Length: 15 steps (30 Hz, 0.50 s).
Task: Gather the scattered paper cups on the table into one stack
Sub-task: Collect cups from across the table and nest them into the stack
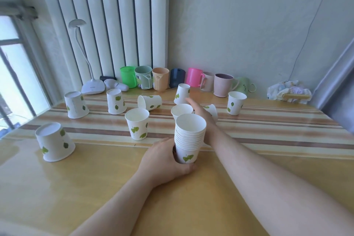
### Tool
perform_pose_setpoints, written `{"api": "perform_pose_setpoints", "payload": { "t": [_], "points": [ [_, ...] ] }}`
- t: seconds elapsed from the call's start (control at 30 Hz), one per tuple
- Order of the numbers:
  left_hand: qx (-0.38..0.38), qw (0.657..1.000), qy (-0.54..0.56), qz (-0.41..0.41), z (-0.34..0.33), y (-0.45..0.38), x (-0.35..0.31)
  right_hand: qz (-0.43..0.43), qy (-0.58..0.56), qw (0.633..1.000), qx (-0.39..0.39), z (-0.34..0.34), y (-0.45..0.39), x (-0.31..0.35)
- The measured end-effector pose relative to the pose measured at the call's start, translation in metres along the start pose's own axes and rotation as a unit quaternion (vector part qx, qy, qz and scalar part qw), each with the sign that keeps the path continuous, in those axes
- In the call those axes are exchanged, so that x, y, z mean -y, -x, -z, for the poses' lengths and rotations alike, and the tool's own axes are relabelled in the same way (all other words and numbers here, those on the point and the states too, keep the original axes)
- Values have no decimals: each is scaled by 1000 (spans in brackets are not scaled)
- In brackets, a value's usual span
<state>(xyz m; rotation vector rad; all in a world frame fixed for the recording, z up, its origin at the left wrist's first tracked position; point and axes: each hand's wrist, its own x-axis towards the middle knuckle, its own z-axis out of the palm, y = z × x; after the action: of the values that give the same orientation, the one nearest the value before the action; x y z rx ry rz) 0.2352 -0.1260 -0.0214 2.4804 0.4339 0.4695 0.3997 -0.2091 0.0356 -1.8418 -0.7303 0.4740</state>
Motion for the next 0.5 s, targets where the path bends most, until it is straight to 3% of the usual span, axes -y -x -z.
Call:
{"api": "perform_pose_setpoints", "payload": {
  "t": [0.13, 0.27, 0.33, 0.43, 0.5],
  "points": [
    [2, 1000, -1, 1, 0, 0, 1, 41, 26, 995, -85, 10, 17, -13],
    [10, 1000, 2, 0, 2, 1, 1, 77, -109, 971, -198, 43, 35, -10],
    [20, 1000, 7, -2, 4, 1, 0, 98, -181, 959, -196, 60, 44, 8],
    [25, 1000, 5, 3, 6, 2, -2, 133, -276, 943, -128, 74, 58, 35],
    [25, 1000, 5, 6, 6, 2, -3, 152, -283, 943, -89, 73, 67, 51]
  ]
}}
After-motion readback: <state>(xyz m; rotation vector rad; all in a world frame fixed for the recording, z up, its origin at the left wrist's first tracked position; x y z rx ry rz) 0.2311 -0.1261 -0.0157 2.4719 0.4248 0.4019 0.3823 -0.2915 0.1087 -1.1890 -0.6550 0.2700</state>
